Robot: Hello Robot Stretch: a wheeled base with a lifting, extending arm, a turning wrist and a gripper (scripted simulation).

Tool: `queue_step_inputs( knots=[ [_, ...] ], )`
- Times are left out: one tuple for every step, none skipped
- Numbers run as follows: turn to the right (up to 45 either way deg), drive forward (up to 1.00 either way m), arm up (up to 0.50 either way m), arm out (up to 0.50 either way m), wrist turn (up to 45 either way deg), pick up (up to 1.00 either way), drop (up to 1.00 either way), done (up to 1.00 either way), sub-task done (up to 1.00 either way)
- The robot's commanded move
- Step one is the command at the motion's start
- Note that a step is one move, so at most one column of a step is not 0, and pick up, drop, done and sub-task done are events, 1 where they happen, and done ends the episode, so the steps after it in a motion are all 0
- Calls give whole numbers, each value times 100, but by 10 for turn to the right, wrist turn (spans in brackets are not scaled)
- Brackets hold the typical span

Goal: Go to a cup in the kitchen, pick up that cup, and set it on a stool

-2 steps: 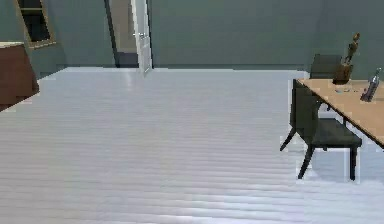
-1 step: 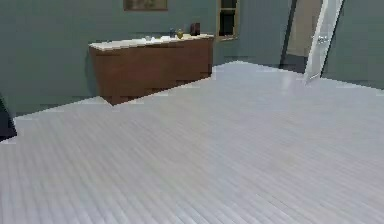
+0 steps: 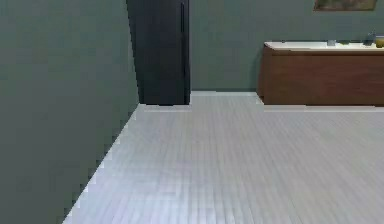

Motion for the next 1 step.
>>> queue_step_inputs(
  knots=[
    [-420,0,0,0,0,0,0,0,0]
  ],
)
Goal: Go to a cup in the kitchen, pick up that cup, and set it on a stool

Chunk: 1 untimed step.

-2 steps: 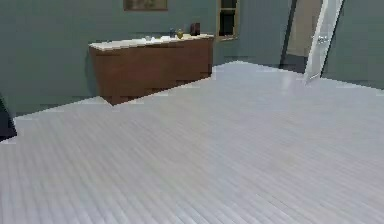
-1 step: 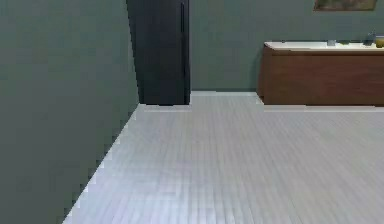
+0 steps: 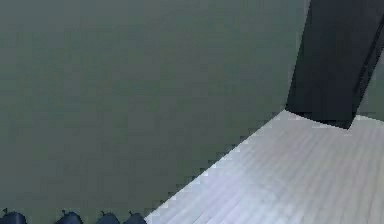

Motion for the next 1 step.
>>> queue_step_inputs(
  knots=[
    [-450,0,0,0,0,0,0,0,0]
  ],
)
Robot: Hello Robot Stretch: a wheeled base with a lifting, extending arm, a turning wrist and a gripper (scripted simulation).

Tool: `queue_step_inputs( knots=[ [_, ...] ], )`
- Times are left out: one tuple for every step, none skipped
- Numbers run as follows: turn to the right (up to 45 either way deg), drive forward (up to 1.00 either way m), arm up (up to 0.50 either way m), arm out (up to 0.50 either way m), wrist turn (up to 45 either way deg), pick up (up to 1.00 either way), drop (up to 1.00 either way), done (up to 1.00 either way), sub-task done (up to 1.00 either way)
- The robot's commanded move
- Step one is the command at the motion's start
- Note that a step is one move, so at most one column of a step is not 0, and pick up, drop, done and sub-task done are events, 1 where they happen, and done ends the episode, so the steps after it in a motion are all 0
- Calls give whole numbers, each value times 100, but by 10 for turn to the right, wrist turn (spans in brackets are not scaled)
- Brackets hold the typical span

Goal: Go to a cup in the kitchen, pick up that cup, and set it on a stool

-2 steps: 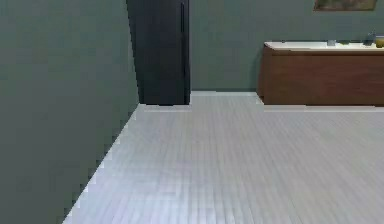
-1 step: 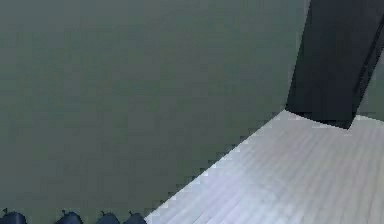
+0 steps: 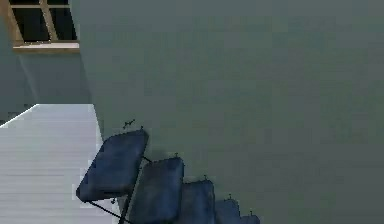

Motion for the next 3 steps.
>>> queue_step_inputs(
  knots=[
    [-450,0,0,0,0,0,0,0,0],
    [-450,0,0,0,0,0,0,0,0],
    [-300,0,0,0,0,0,0,0,0]
  ],
)
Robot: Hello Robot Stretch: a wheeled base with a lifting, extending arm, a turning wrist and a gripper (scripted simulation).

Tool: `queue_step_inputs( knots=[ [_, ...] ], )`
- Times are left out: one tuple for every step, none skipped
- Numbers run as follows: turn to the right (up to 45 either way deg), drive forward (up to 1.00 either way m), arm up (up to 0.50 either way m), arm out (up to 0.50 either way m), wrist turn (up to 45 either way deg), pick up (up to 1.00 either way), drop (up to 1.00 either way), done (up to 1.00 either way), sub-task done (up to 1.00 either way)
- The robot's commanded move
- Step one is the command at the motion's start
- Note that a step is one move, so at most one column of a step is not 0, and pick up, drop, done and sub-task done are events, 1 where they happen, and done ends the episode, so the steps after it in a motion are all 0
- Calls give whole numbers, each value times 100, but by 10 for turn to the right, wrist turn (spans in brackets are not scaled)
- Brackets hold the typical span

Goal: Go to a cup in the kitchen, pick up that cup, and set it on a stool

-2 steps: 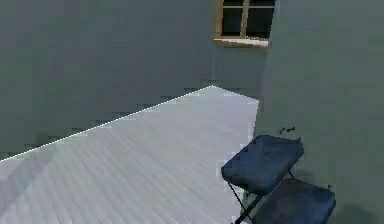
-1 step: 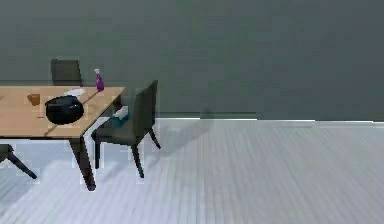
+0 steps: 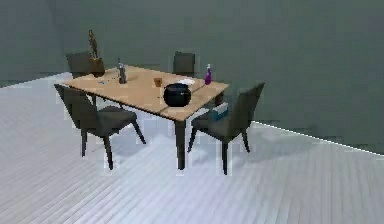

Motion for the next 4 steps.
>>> queue_step_inputs(
  knots=[
    [450,0,0,0,0,0,0,0,0],
    [450,0,0,0,0,0,0,0,0],
    [450,0,0,0,0,0,0,0,0],
    [150,0,0,0,0,0,0,0,0]
  ],
)
